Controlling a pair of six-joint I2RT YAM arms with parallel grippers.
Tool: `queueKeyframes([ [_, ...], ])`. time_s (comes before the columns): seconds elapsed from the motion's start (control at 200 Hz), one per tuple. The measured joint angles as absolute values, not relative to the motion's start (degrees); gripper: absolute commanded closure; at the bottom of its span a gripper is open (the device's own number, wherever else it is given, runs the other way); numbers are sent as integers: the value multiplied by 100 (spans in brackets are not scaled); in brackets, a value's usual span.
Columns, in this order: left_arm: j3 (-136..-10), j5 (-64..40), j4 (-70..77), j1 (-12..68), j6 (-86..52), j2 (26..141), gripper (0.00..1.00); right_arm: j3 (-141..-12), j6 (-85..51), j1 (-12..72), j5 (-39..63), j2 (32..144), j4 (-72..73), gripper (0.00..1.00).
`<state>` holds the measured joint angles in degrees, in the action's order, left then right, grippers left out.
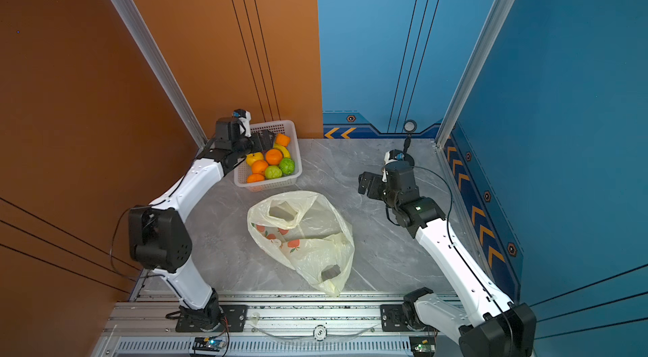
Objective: Untie the knot of the plastic bag and take out the fruit
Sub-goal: Reset both arms
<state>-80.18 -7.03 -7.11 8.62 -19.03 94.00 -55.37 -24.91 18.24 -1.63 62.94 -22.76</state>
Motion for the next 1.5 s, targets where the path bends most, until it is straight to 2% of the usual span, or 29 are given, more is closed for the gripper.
queueKeyframes([
  [0.28, -5194, 49, -445, 867, -1433, 6901, 2, -4071, -1461, 947, -768, 6587, -707, 1],
  [0.426, -3922, 556, -139, 735, -1118, 6366, 2, -3667, -934, 722, -937, 7282, 395, 0],
  [0.636, -3214, 762, 766, 381, -528, 6753, 2, -3385, -338, 392, -729, 8593, 2196, 1],
  [0.791, -2786, 598, 1949, 204, -209, 7223, 2, -2200, -360, -40, -449, 8757, 3896, 0],
  [0.971, -2176, 309, 3527, 27, -67, 7780, 2, -2139, -338, 1, -296, 8840, 4440, 0],
  [1.096, -2056, 134, 4672, -12, -19, 8722, 3, -2145, -338, 40, -344, 8838, 4676, 0],
  [1.502, -2143, 132, 5043, -32, -21, 8958, 3, -2147, -338, 82, -434, 8838, 4762, 0],
])
